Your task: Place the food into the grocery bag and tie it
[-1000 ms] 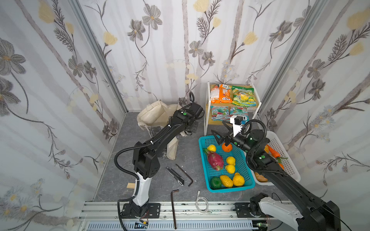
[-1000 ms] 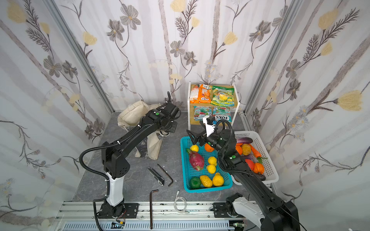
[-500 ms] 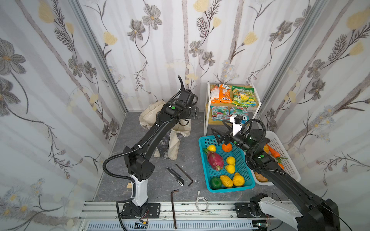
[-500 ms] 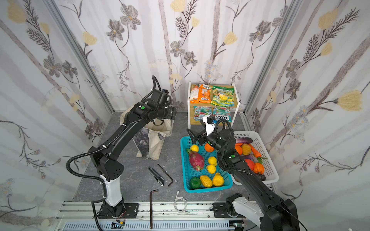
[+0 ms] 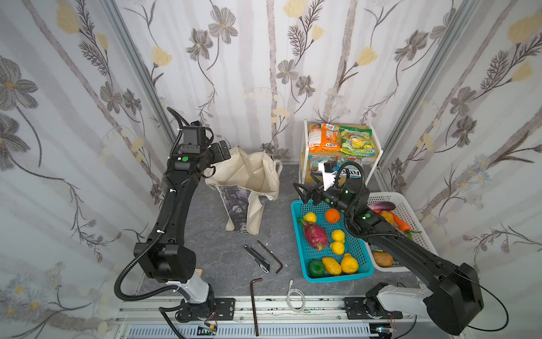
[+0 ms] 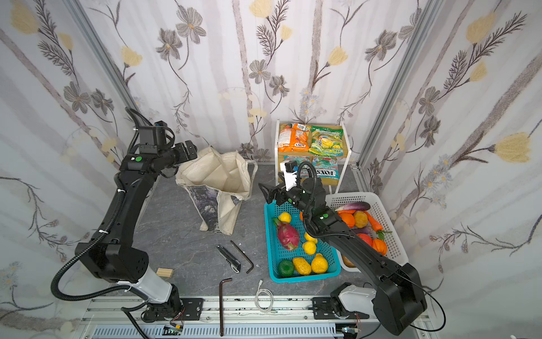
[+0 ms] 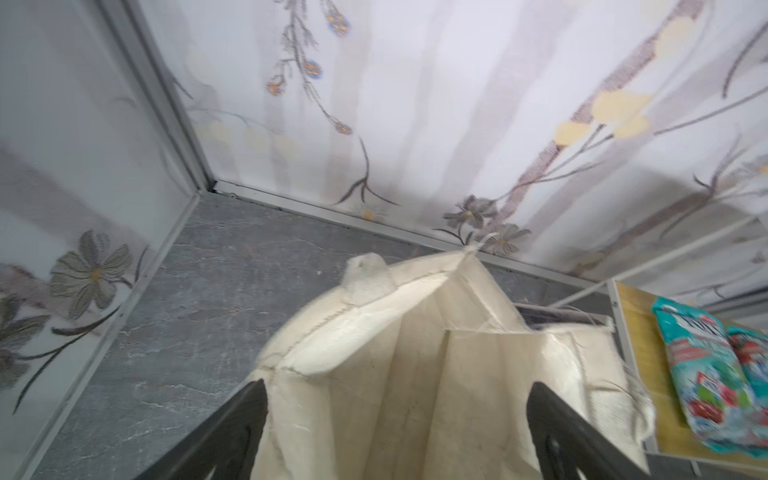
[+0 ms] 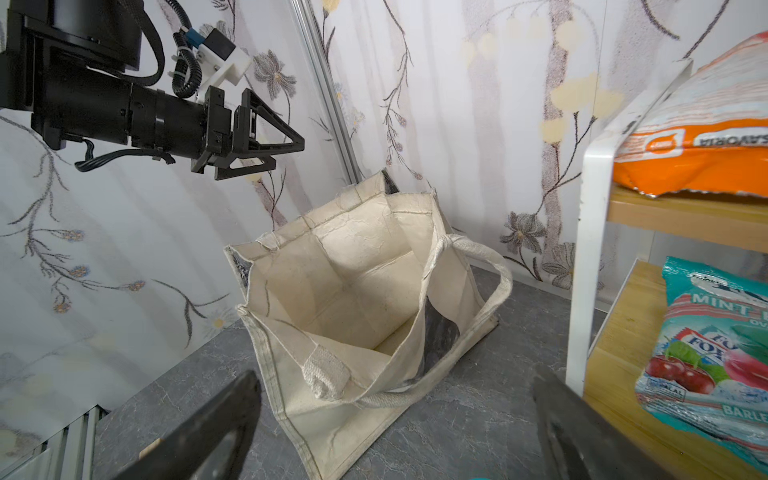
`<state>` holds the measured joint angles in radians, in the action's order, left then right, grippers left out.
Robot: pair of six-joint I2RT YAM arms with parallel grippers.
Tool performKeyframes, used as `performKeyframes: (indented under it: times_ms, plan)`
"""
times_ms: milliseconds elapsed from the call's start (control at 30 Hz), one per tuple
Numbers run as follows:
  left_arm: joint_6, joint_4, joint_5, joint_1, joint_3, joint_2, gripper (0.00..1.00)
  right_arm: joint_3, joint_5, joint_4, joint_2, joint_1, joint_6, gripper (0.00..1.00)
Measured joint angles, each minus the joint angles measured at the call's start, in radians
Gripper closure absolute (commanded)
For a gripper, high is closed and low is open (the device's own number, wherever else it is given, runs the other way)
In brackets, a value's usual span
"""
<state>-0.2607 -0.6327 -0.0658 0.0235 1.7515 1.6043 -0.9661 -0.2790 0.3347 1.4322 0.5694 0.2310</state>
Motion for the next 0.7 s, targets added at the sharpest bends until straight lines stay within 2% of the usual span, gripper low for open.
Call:
performKeyframes:
  times_ms: [200,300,333,400,433,500,533,567,700]
  plan:
    - [-0.064,0.150,-0.058,-0.103,-0.323,-0.092,0.01,-0.090,0.015,-0.063,0.107,0.028,0.023,0.00]
    - [-0.092,0.248,-0.087,-0.129,-0.414,-0.096,0.09,-0.123,0.018,-0.093,0.146,0.031,0.049,0.00]
    - [-0.103,0.263,-0.103,-0.134,-0.431,-0.092,0.14,-0.126,0.018,-0.100,0.149,0.031,0.049,0.00]
    - [-0.118,0.303,-0.145,-0.142,-0.446,-0.076,0.31,-0.131,0.016,-0.098,0.165,0.033,0.060,0.00]
    - [-0.126,0.320,-0.161,-0.142,-0.447,-0.068,0.44,-0.133,0.016,-0.097,0.175,0.034,0.065,0.00]
    - [-0.132,0.360,-0.205,-0.138,-0.447,-0.054,0.85,-0.137,0.017,-0.110,0.205,0.035,0.088,0.00]
    - [-0.133,0.375,-0.223,-0.134,-0.451,-0.050,0.96,-0.147,0.026,-0.120,0.221,0.035,0.107,0.00]
    - [-0.134,0.398,-0.238,-0.130,-0.463,-0.050,1.00,-0.166,0.040,-0.138,0.243,0.035,0.129,0.00]
    - [-0.139,0.412,-0.261,-0.121,-0.527,-0.083,1.00,-0.230,0.081,-0.191,0.314,0.046,0.211,0.00]
